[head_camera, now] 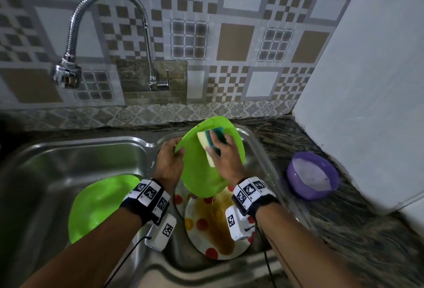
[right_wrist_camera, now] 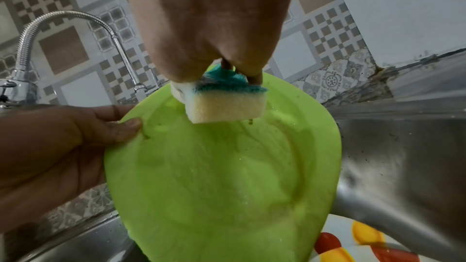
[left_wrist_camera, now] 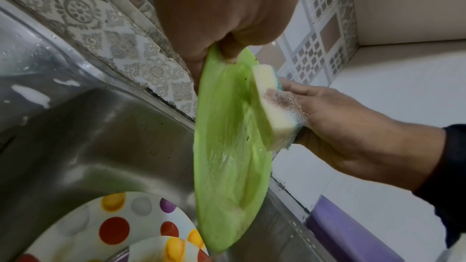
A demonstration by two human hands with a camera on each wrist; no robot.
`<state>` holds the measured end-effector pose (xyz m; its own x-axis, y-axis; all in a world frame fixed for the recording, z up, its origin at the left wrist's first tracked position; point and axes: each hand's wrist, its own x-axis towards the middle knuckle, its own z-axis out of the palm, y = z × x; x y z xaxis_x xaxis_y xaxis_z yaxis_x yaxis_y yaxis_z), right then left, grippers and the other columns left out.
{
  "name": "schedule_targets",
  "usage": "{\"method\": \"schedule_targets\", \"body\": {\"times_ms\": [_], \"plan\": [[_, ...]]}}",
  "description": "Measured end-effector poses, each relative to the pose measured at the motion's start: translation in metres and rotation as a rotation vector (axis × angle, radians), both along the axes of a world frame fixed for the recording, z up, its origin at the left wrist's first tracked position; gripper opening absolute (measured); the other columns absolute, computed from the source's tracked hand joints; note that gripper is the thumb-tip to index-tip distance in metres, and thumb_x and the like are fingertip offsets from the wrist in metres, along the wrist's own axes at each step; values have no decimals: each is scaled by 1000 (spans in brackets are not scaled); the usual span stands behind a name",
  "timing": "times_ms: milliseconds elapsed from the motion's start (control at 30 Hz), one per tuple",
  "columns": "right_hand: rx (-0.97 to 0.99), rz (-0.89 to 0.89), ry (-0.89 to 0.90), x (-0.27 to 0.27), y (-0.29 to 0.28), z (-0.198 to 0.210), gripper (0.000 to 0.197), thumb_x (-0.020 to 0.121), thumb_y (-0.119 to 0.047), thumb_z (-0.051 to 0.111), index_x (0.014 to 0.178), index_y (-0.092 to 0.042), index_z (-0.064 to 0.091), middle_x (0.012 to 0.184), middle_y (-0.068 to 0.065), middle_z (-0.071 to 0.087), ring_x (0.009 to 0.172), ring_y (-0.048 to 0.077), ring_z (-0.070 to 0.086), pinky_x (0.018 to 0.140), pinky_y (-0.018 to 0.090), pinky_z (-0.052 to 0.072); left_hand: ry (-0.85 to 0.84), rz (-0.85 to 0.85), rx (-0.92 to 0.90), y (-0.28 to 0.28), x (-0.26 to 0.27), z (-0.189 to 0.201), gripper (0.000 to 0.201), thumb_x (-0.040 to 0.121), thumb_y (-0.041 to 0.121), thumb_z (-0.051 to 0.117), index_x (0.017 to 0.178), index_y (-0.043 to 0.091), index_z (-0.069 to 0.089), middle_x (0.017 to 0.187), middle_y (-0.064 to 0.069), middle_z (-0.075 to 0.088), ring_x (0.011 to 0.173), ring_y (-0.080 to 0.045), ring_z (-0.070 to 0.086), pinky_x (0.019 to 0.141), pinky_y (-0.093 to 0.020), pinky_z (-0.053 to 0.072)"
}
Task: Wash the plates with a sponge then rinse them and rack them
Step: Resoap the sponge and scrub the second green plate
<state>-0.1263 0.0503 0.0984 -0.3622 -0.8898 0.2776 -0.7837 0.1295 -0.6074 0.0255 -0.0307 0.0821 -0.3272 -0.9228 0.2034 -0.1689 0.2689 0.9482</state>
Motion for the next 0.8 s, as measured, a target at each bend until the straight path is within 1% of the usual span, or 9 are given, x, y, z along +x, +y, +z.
{"method": "schedule_targets", "body": {"times_ms": [67, 167, 233, 300, 433, 533, 667, 733, 800], "plan": [[-7, 7, -4, 1, -1, -2, 47, 92, -33, 54, 137, -22, 45, 129, 22, 40, 115, 37, 46, 105, 41, 40, 37, -28, -20, 2, 2, 0, 23, 90, -1, 52, 105, 15, 58, 95, 1, 62, 88, -16, 58, 76, -27, 47], [-1, 5, -10, 2, -4, -3, 47, 93, -34, 52, 138, -23, 44, 130, 22, 38, 118, 37, 44, 106, 43, 38, 12, -97, -35, -1, 5, -4, 21, 90, 8, 52, 104, 24, 55, 95, 4, 62, 88, -15, 59, 82, -34, 51], [-3, 2, -5, 1, -5, -3, 47, 94, -34, 51, 138, -23, 43, 129, 21, 38, 117, 38, 44, 106, 43, 38, -34, -80, -69, -3, 6, -2, 27, 90, 6, 54, 111, 22, 55, 96, 10, 63, 88, -7, 63, 82, -36, 54], [-7, 2, -2, 1, -5, -4, 47, 94, -34, 51, 139, -23, 43, 129, 21, 37, 117, 37, 45, 105, 43, 39, 10, -131, -65, -2, 8, 4, 45, 87, -5, 56, 124, 18, 50, 103, 17, 61, 95, 2, 62, 84, -30, 53], [-29, 9, 25, 2, -5, -2, 45, 94, -32, 51, 138, -24, 43, 129, 19, 37, 114, 36, 46, 105, 41, 40, 67, -254, -78, -5, 12, 8, 66, 77, -8, 59, 136, 19, 48, 117, 8, 66, 107, -12, 65, 88, -33, 54], [-50, 16, 60, 6, -5, -2, 45, 94, -29, 52, 138, -25, 43, 130, 20, 36, 115, 37, 46, 105, 41, 40, 49, -230, -118, -3, 11, 12, 73, 73, -17, 60, 131, 27, 50, 106, 30, 66, 98, 5, 63, 83, -20, 53], [-46, 7, 103, 10, -7, -1, 46, 93, -24, 53, 138, -24, 43, 134, 22, 33, 119, 39, 43, 107, 43, 39, 89, -234, -96, 0, 10, 13, 73, 75, -14, 61, 132, 31, 50, 112, 17, 68, 100, -3, 66, 83, -25, 56], [-53, -55, 108, 6, -10, 0, 47, 92, -23, 54, 138, -24, 43, 134, 23, 34, 119, 40, 42, 107, 43, 38, 110, -202, -61, 3, 10, 16, 66, 79, -13, 60, 134, 23, 50, 116, 8, 67, 97, 1, 66, 82, -22, 56], [-52, -148, 94, -4, -12, 0, 49, 92, -25, 54, 140, -25, 41, 133, 23, 34, 119, 39, 42, 108, 42, 38, 150, -163, -26, 5, 12, 21, 60, 84, -8, 59, 135, 21, 49, 122, 0, 65, 104, -5, 65, 87, -28, 56]]}}
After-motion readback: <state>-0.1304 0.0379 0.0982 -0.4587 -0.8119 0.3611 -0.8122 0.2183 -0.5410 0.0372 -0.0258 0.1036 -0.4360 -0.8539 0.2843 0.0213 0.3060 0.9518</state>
